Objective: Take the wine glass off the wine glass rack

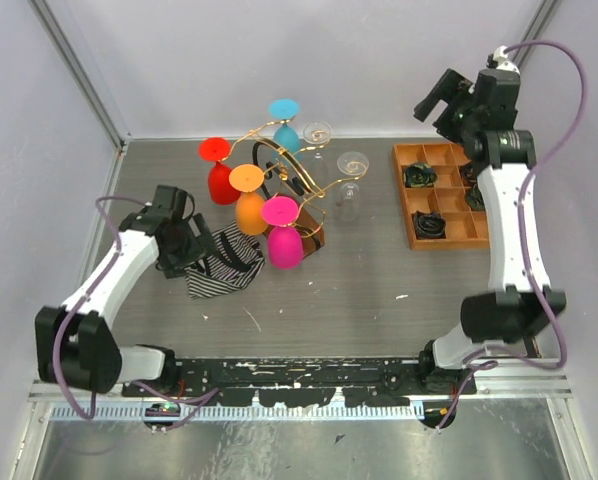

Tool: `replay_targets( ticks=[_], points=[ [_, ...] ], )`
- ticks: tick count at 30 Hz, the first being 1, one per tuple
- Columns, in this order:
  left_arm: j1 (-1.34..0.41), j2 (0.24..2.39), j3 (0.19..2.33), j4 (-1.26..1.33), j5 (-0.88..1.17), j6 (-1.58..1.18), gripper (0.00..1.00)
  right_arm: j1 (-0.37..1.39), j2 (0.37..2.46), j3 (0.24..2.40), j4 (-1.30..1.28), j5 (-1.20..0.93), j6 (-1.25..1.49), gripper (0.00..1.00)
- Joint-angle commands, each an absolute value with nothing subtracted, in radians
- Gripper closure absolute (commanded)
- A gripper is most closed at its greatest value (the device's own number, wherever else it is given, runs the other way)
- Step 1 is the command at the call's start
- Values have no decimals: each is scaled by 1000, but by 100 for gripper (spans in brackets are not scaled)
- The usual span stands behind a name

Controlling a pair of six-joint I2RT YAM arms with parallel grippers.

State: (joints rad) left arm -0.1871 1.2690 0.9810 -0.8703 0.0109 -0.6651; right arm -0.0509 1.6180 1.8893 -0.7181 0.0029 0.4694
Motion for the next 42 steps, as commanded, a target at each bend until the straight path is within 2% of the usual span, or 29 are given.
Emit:
replay_targets(
  ticks=[1, 13, 21, 27, 36, 42],
  points=[
    [-212, 1376, 1052, -776, -58, -722, 2, -34, 1478, 1798, -666, -78, 411, 0],
    [-256, 1599, 1048, -604, 11, -796, 2, -34, 1422, 1852, -736, -139, 365, 0],
    [-225, 1816, 1190, -849, -108, -806, 2, -34, 1406, 1826, -747, -127, 349, 0],
    [22, 1769, 1111, -838, -110, -821, 2, -34, 1387, 1820, -746, -120, 336, 0],
    [420, 1796, 1188, -855, -98, -794, 2, -34, 1374, 1793, -737, -138, 342, 0],
    [552, 1806, 1248, -875, -139, -799, 2, -34, 1377, 1793, -739, -161, 335, 0]
  ],
)
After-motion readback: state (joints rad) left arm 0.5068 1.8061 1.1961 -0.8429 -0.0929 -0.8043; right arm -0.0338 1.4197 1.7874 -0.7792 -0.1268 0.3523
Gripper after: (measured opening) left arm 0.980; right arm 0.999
